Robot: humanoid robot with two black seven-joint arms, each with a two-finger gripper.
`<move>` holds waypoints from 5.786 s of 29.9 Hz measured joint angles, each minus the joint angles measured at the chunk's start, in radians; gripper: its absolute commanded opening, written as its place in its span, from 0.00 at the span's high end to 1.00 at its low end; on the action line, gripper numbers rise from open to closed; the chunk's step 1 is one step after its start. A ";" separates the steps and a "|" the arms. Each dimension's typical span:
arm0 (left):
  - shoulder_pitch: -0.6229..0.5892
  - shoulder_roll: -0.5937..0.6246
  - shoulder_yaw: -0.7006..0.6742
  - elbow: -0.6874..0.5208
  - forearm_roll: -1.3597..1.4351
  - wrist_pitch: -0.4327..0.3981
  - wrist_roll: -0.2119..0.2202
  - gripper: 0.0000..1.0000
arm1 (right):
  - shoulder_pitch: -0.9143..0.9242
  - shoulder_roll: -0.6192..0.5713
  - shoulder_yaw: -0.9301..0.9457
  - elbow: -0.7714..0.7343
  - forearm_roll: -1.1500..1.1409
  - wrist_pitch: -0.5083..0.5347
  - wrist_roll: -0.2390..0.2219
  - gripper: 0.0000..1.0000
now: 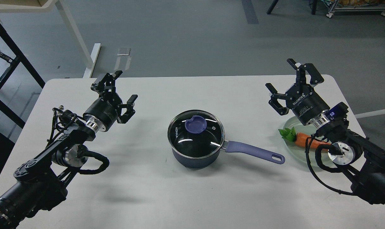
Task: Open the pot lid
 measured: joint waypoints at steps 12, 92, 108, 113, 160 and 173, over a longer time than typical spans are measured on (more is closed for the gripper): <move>0.000 0.046 0.019 0.006 -0.008 -0.002 0.007 0.01 | 0.017 -0.019 0.000 0.001 -0.036 0.000 0.000 0.00; -0.024 0.063 0.022 -0.116 0.005 -0.060 0.002 0.01 | 0.226 -0.378 -0.409 0.583 -1.890 -0.221 0.000 0.79; -0.147 0.096 0.126 -0.265 0.711 -0.075 -0.084 0.01 | 0.233 -0.377 -0.431 0.584 -1.891 -0.222 0.000 0.80; -0.298 0.098 0.264 -0.289 1.122 -0.022 -0.182 0.01 | 0.233 -0.377 -0.431 0.584 -1.891 -0.221 0.000 0.80; -0.479 0.043 0.745 -0.081 1.666 0.362 -0.214 0.03 | 0.229 -0.376 -0.434 0.583 -1.888 -0.222 0.000 0.79; -0.490 0.024 0.760 -0.059 1.667 0.364 -0.213 0.48 | 0.226 -0.376 -0.435 0.583 -1.888 -0.222 0.000 0.79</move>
